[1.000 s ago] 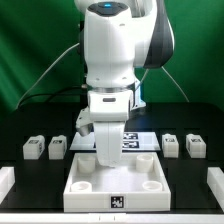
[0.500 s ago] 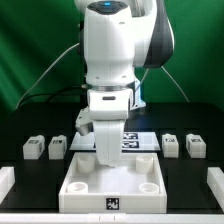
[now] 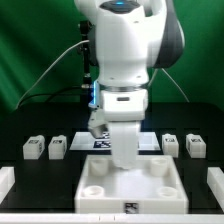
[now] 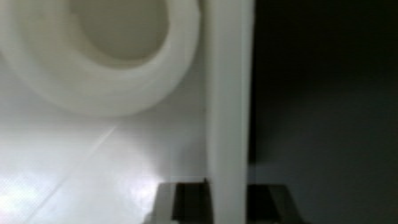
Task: Assemble one leg
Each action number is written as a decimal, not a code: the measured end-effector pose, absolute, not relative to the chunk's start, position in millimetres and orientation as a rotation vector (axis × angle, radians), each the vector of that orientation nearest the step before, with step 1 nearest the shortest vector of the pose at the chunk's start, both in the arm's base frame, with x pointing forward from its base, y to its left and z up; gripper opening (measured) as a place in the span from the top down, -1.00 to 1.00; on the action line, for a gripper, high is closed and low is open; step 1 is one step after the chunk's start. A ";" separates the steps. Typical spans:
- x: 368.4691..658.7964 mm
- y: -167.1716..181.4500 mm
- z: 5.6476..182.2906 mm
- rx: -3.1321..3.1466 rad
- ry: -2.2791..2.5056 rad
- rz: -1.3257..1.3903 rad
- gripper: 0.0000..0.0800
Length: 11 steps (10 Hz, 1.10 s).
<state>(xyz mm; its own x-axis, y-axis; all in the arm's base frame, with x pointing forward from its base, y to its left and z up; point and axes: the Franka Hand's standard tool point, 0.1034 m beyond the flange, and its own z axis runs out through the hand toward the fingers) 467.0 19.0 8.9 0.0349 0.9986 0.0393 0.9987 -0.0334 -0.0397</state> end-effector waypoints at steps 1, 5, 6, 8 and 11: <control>476.2 34.8 8.6 -2.247 -2.112 -0.023 0.85; 496.1 64.5 7.1 -2.248 -2.093 -0.048 0.85; 496.1 64.4 7.0 -2.234 -2.107 -0.048 0.85; 496.5 64.2 6.8 -2.194 -2.157 -0.067 0.85; 496.2 63.4 6.4 -2.201 -2.149 -0.065 0.41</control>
Offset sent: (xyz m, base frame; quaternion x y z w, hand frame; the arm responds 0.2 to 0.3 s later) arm 0.0386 0.0429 -0.0006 -0.0251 0.0142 0.0162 0.9995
